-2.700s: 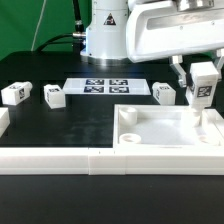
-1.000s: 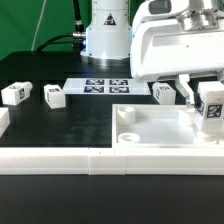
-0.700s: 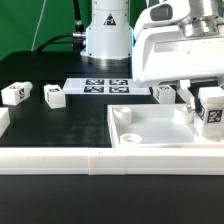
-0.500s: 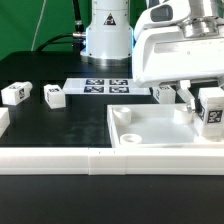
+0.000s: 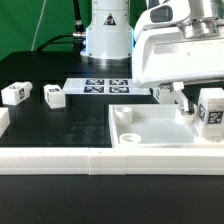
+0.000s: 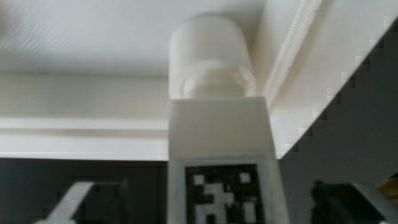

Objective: Assemble one leg

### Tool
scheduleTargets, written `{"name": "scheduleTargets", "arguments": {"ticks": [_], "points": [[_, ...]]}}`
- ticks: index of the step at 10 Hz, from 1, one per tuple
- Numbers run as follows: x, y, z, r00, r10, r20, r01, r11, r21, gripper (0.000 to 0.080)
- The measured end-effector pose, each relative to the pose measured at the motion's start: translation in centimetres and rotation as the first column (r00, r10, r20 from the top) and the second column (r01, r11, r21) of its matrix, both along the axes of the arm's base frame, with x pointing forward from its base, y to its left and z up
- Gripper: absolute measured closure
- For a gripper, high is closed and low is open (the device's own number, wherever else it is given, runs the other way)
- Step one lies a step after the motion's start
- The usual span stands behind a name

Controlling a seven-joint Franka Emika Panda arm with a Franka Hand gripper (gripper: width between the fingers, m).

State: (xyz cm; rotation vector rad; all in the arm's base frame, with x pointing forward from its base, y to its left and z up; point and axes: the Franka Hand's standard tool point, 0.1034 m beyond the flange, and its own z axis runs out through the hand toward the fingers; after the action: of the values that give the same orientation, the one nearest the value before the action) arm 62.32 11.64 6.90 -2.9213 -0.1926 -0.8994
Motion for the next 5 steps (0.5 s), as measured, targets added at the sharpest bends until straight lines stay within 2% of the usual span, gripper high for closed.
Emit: {"name": "scheduleTargets", "arguments": {"ticks": [1, 2, 5], "points": [[0.00, 0.00, -0.01, 1.000, 0.000, 0.000, 0.000, 1.000, 0.000, 0.0195], [-0.01, 0.00, -0.01, 1.000, 0.000, 0.000, 0.000, 1.000, 0.000, 0.0164], [-0.02, 0.04, 0.10, 1.000, -0.002, -0.004, 0.002, 1.000, 0.002, 0.0151]]}}
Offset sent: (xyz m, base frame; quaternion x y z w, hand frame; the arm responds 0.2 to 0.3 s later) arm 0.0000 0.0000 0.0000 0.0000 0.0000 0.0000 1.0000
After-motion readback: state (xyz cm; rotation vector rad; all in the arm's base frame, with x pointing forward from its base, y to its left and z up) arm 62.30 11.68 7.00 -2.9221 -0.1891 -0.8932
